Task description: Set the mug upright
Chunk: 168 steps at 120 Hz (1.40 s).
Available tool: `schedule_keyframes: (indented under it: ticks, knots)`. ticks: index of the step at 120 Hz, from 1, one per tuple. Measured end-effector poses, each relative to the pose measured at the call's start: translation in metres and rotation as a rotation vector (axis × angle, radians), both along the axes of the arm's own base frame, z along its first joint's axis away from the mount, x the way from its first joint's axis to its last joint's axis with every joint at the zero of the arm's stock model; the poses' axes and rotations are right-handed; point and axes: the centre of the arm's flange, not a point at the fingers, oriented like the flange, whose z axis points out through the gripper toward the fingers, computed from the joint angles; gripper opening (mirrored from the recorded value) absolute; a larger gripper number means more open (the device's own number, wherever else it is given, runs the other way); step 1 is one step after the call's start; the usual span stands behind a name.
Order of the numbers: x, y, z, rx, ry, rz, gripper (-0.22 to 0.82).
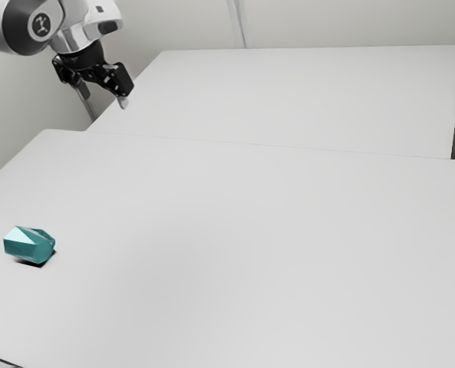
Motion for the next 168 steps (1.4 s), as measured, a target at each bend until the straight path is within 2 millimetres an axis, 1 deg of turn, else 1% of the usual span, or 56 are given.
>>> schedule_keyframes:
  ticks: [10,22,27,32,37,43,45,48,52,58,65,76,80,89,94,103,111,118,131,136,143,157,168]
  knots:
    - [-0.001,0.014,-0.006,-0.001,0.005,0.019,0.6]
    - [0.0,0.022,-0.013,0.0,0.013,0.027,0.6]
    - [-0.001,0.03,-0.014,0.0,0.011,0.04,0.6]
    - [-0.006,0.04,-0.011,-0.001,0.008,0.059,0.6]
    - [-0.013,0.045,-0.01,-0.002,0.008,0.069,0.6]
    - [-0.025,0.059,-0.01,-0.008,0.012,0.099,0.6]
    - [-0.028,0.066,-0.01,-0.016,0.015,0.114,0.6]
    - [-0.034,0.082,-0.011,-0.033,0.02,0.149,0.6]
    - [-0.041,0.106,-0.014,-0.067,0.031,0.205,0.6]
    - [-0.057,0.149,-0.019,-0.136,0.043,0.305,0.6]
    - [-0.076,0.192,-0.031,-0.221,0.063,0.406,0.6]
    - [-0.105,0.243,-0.05,-0.334,0.097,0.513,0.6]
    - [-0.115,0.264,-0.06,-0.376,0.112,0.548,0.6]
    - [-0.133,0.313,-0.095,-0.473,0.155,0.612,0.6]
    - [-0.14,0.332,-0.11,-0.514,0.173,0.624,0.6]
    - [-0.149,0.36,-0.132,-0.577,0.187,0.622,0.6]
    - [-0.153,0.387,-0.152,-0.635,0.186,0.607,0.6]
    - [-0.159,0.405,-0.168,-0.685,0.176,0.587,0.6]
    - [-0.176,0.43,-0.187,-0.748,0.141,0.546,0.6]
    - [-0.178,0.441,-0.195,-0.772,0.126,0.525,0.6]
    - [-0.173,0.453,-0.206,-0.792,0.109,0.479,0.6]
    - [-0.151,0.474,-0.232,-0.831,0.079,0.376,0.6]
    - [-0.141,0.486,-0.249,-0.852,0.056,0.309,0.6]
